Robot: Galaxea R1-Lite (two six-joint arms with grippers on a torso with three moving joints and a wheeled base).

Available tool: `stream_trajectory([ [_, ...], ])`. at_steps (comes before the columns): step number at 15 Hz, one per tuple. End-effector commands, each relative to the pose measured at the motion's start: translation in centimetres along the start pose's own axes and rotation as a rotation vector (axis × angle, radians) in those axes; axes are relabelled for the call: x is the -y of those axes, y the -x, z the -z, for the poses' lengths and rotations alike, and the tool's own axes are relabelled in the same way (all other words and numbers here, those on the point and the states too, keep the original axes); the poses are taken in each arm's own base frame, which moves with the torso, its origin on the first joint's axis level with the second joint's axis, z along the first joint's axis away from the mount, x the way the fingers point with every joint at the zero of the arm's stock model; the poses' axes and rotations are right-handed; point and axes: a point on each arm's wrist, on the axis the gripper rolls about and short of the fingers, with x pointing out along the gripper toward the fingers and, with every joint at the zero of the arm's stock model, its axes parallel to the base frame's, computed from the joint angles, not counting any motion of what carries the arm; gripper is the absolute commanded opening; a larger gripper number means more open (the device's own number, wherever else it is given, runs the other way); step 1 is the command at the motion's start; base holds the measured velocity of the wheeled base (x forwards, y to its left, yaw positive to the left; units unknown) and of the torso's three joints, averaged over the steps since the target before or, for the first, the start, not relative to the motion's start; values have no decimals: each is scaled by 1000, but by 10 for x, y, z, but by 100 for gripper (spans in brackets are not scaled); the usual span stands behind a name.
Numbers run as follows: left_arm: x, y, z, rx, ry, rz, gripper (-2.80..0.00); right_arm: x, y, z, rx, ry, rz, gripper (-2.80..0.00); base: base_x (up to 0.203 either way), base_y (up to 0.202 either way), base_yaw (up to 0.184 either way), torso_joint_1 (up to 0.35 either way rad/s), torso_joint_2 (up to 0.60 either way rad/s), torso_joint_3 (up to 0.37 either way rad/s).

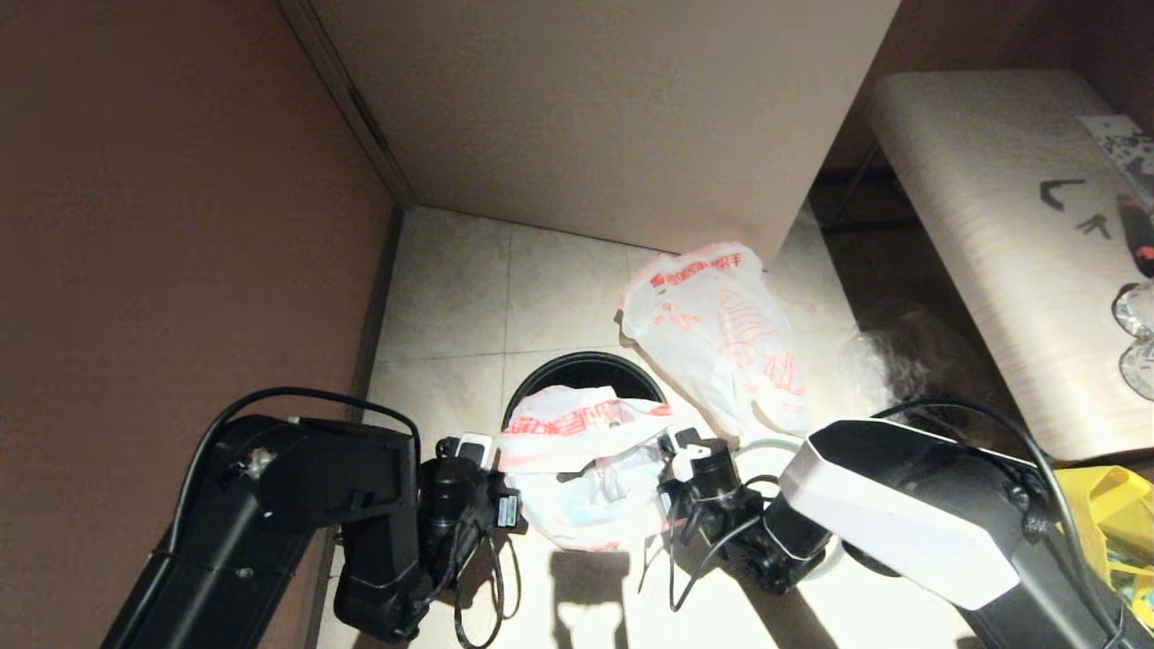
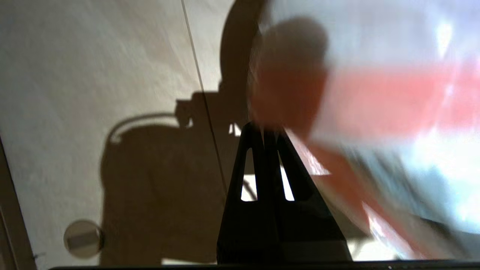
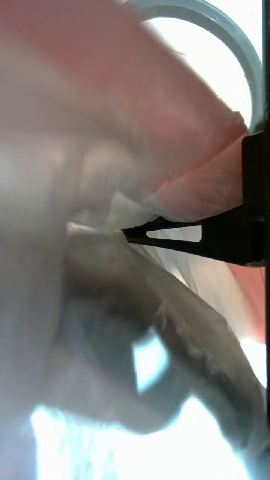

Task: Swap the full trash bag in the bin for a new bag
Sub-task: Put the new garbage bag on the trash can

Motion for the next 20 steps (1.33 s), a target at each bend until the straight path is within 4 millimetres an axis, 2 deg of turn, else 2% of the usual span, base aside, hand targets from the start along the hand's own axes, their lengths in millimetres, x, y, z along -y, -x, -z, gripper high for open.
stream_trajectory([
  [1,1,-3,9,-15,-16,-3,-280,-5,-2,12,-15,11,-2,-280,0,0,0,0,0,0],
  [6,-5,-22,-2,51,6,-112,-280,-1,-6,10,53,45,45,-280,0,0,0,0,0,0],
  [8,-4,-20,-1,46,8,-112,-280,-2,-5,11,73,53,49,-280,0,0,0,0,0,0],
  [10,-5,-8,-3,27,13,-97,-280,-4,-4,13,66,60,44,-280,0,0,0,0,0,0],
  [11,-4,-1,-5,22,31,-79,0,-4,-4,13,66,62,44,-280,0,0,0,0,0,0],
  [16,-5,8,-6,8,51,-64,0,-2,-4,11,72,78,43,-280,0,0,0,0,0,0],
  [20,-9,54,-23,-15,106,-34,0,2,-7,16,58,108,53,-280,0,0,0,0,0,0],
])
